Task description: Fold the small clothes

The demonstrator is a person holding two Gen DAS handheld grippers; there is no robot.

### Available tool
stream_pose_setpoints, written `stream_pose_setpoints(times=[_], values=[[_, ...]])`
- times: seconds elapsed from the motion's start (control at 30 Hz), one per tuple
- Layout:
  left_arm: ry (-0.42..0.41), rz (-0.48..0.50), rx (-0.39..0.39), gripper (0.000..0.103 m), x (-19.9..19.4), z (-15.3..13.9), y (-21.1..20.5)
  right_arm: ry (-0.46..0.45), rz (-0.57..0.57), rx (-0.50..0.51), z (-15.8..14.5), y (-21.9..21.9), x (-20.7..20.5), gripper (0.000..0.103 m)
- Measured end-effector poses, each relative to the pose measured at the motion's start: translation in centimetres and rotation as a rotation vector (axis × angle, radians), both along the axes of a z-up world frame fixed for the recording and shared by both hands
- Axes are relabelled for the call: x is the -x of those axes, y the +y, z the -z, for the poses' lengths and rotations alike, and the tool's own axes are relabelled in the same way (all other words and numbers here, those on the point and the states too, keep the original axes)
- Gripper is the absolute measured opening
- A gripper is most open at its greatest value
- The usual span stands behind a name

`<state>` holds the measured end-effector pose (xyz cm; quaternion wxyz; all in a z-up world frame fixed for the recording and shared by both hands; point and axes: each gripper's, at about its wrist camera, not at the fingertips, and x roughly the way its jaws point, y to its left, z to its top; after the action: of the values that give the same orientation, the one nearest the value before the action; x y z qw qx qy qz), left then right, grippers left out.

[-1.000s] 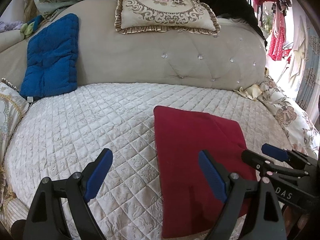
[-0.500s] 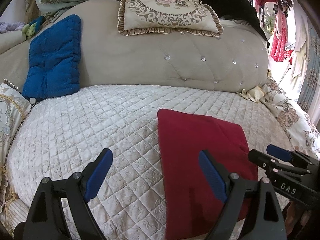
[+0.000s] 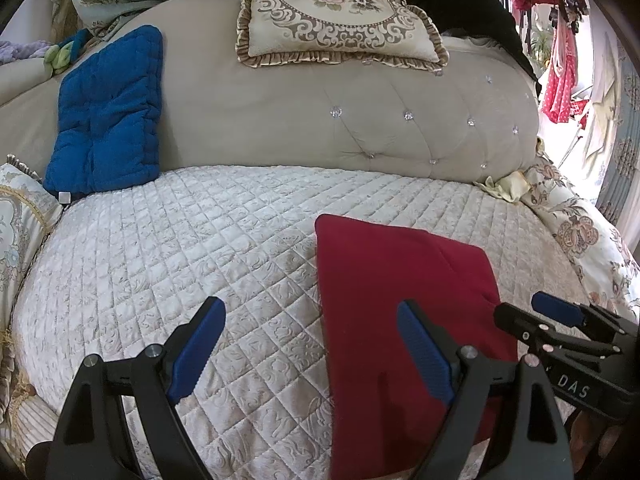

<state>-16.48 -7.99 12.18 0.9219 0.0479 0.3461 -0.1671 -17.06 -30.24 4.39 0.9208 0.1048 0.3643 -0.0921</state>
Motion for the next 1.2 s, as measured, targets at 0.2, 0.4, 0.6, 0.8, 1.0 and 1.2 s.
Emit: stream_pose_setpoints(times=[0.2,0.4,0.6,0.8,1.0,1.2], values=[[0.004,-0.005,0.001,0.091,0.0,0.1,-0.1,0.003,0.0,-0.002,0.0,0.0,-0.1,0.041],[0.006,-0.006,0.002,0.091,-0.2,0.2,-0.1,0.004,0.006,-0.006,0.2,-0.3,-0.1,0.041],[0.014,-0.011,-0.002,0.091,-0.5,0.4,-0.1,0.009,0.015,-0.008,0.5,-0.8,-0.2,0.041],[0.019,-0.013,-0.008,0.091,-0.7,0.6,-0.3,0.016,0.018,-0.01,0.6,-1.2,-0.4,0.041],[0.023,-0.01,-0.008,0.091,-1.0,0.7,-0.5,0.012,0.016,-0.007,0.6,-1.2,-0.5,0.041],[0.024,-0.008,-0.011,0.091,-0.9,0.8,-0.6,0.016,0.017,-0.012,0.7,-1.4,-0.6,0.041]])
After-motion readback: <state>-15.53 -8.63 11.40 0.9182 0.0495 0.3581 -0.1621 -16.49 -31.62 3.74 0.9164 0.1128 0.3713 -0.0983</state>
